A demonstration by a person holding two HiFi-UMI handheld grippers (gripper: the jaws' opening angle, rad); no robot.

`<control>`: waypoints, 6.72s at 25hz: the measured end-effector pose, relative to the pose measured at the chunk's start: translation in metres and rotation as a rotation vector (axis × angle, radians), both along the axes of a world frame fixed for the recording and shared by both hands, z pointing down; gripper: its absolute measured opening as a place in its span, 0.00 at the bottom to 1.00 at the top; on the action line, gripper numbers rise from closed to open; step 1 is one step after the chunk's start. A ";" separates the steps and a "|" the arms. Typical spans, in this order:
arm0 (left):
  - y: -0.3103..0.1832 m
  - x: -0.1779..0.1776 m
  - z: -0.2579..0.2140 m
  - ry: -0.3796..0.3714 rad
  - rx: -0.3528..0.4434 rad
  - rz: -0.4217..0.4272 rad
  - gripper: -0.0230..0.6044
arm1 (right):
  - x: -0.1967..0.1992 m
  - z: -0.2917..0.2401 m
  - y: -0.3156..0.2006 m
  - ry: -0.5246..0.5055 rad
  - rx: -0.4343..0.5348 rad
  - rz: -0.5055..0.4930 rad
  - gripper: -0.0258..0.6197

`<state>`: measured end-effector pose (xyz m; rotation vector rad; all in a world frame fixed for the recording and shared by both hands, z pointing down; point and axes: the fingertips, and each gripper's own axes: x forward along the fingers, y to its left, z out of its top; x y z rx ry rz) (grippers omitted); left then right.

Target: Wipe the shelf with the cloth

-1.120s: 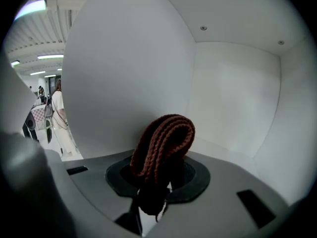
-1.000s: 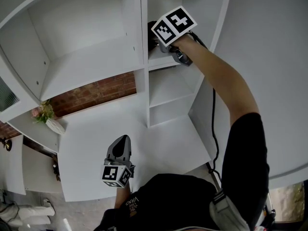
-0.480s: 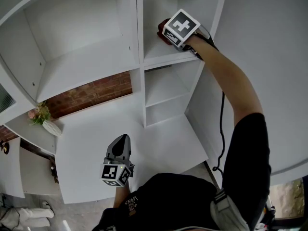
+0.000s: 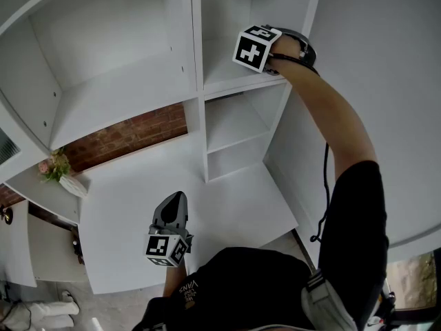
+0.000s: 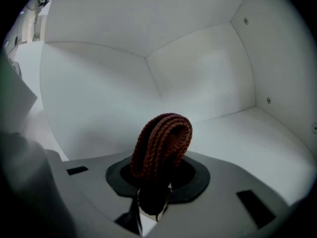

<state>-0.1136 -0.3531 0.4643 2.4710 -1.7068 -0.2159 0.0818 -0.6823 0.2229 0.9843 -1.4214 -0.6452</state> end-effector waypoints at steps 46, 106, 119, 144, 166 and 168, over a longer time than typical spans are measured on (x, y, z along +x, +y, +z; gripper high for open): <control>0.004 0.020 0.003 -0.020 -0.021 0.136 0.05 | -0.075 -0.003 0.108 -0.520 -0.150 -0.294 0.18; 0.066 0.083 0.004 -0.122 -0.053 0.407 0.05 | 0.069 0.166 0.307 -0.938 -0.115 -0.019 0.18; 0.176 0.158 0.025 -0.124 -0.094 0.358 0.05 | 0.117 0.246 0.460 -1.160 -0.151 0.012 0.18; 0.314 0.191 0.068 -0.148 -0.155 0.281 0.05 | 0.149 0.352 0.624 -1.445 -0.232 0.157 0.18; 0.325 0.193 0.070 -0.170 -0.161 0.297 0.05 | 0.161 0.353 0.637 -1.423 -0.194 0.171 0.18; 0.325 0.195 0.070 -0.172 -0.160 0.299 0.05 | 0.162 0.352 0.637 -1.423 -0.191 0.168 0.18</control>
